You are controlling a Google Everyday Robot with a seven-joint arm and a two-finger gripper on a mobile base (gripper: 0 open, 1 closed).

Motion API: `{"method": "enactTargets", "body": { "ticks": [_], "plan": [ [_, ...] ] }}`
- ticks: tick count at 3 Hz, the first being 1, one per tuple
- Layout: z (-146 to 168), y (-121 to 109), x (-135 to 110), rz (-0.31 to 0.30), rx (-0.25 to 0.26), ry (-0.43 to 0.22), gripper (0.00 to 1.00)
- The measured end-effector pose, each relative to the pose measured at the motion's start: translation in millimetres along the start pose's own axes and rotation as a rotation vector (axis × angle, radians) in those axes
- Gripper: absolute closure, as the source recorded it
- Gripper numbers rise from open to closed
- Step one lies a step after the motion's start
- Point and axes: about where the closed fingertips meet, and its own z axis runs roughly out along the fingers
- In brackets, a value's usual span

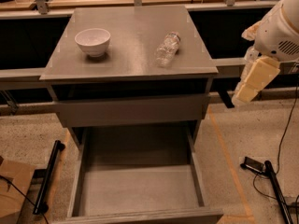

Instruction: Place water bottle into middle drawer

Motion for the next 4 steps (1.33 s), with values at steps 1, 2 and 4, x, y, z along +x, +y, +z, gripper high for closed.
{"method": "enactTargets", "body": {
  "ticks": [1,2,4],
  "plan": [
    [12.0,-18.0,-13.3,0.033,0.042,-0.058,0.0],
    [36.2,-62.7,-36.1,0.08,0.112,-0.129,0.0],
    [110.9,-155.2,-69.1,0.331,0.212,-0.269,0.0]
  ]
}}
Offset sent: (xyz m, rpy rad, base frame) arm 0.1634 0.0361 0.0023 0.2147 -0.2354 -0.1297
